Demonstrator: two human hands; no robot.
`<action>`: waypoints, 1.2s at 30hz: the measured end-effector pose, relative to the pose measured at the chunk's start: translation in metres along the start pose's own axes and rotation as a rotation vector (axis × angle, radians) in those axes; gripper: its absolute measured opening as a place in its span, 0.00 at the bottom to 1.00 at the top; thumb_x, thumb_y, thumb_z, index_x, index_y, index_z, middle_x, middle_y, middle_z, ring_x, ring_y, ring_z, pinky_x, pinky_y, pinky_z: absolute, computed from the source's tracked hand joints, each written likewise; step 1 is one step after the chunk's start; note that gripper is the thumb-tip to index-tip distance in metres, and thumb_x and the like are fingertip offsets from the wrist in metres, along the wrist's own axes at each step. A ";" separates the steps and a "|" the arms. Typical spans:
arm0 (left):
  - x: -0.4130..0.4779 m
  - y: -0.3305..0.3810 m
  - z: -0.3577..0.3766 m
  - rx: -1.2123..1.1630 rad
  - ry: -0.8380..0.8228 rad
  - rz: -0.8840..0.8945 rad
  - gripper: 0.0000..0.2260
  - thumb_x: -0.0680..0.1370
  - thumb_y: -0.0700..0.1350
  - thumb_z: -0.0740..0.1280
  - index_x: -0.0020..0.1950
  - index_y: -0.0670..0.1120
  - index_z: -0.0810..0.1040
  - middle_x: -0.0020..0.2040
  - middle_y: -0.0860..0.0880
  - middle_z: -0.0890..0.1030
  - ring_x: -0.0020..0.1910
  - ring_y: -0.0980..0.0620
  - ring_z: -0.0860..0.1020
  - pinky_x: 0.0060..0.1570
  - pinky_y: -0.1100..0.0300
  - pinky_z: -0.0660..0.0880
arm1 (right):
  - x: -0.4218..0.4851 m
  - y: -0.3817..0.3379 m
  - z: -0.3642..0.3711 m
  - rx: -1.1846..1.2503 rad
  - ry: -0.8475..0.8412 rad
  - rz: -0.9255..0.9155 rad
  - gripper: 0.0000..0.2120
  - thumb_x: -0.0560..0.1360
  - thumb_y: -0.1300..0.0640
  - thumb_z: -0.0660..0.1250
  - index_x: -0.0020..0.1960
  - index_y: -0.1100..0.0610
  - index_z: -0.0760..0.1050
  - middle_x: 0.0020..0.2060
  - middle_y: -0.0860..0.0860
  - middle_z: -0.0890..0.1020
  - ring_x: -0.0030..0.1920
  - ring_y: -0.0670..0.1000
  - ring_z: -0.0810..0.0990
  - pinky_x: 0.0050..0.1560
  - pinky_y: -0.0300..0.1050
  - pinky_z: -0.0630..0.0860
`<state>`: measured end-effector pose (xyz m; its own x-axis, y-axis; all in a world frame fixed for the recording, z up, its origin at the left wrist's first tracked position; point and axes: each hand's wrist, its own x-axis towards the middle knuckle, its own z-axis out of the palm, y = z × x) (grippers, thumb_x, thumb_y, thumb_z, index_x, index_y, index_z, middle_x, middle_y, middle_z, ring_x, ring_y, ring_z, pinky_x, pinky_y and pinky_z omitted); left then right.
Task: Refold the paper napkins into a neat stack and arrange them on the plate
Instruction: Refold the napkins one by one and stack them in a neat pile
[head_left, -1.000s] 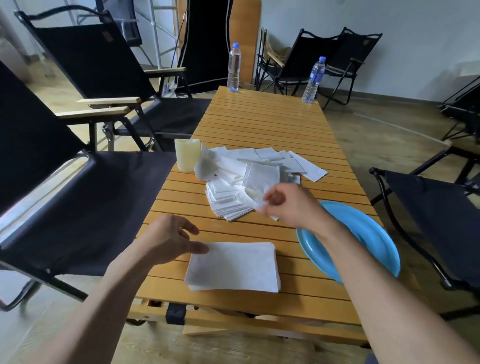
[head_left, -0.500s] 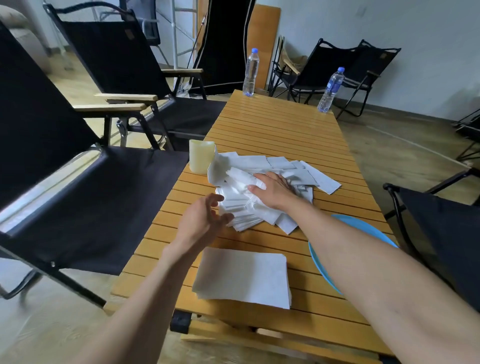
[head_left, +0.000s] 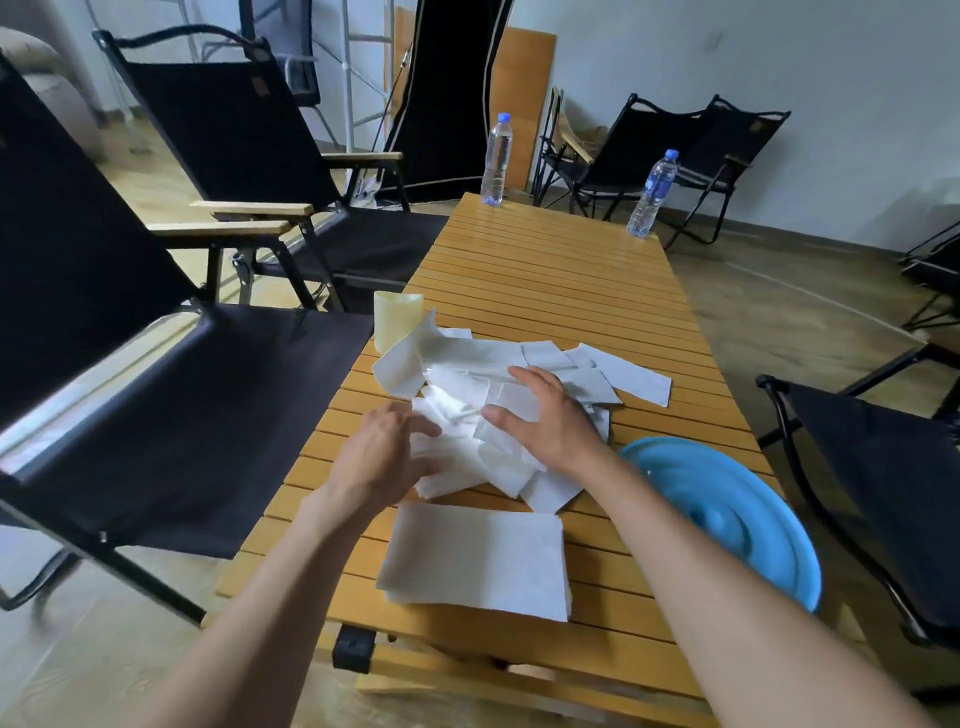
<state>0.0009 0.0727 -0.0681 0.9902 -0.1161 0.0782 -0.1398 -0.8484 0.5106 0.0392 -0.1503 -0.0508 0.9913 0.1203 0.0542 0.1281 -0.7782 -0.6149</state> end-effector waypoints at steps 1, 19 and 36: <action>-0.001 -0.002 -0.001 0.013 0.000 0.009 0.14 0.75 0.46 0.74 0.60 0.53 0.82 0.70 0.50 0.74 0.67 0.47 0.72 0.58 0.53 0.75 | -0.008 0.001 -0.006 0.002 0.065 -0.025 0.37 0.69 0.33 0.71 0.73 0.47 0.69 0.74 0.46 0.68 0.74 0.48 0.66 0.71 0.45 0.64; -0.022 0.023 -0.031 -0.435 0.106 0.026 0.24 0.75 0.55 0.73 0.69 0.53 0.75 0.70 0.55 0.75 0.67 0.55 0.73 0.55 0.67 0.73 | -0.065 -0.041 -0.034 0.309 0.321 -0.030 0.04 0.76 0.52 0.70 0.46 0.51 0.83 0.42 0.41 0.85 0.45 0.40 0.82 0.44 0.38 0.75; -0.049 0.028 -0.052 -0.995 -0.009 -0.301 0.25 0.61 0.50 0.84 0.56 0.50 0.84 0.53 0.41 0.85 0.52 0.39 0.83 0.59 0.37 0.76 | -0.089 -0.027 -0.050 0.883 -0.053 0.335 0.14 0.73 0.55 0.74 0.56 0.60 0.82 0.51 0.57 0.87 0.55 0.59 0.84 0.59 0.57 0.79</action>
<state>-0.0521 0.0819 -0.0128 0.9844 0.0223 -0.1743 0.1750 -0.0341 0.9840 -0.0507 -0.1706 -0.0001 0.9664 0.0201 -0.2562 -0.2555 -0.0315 -0.9663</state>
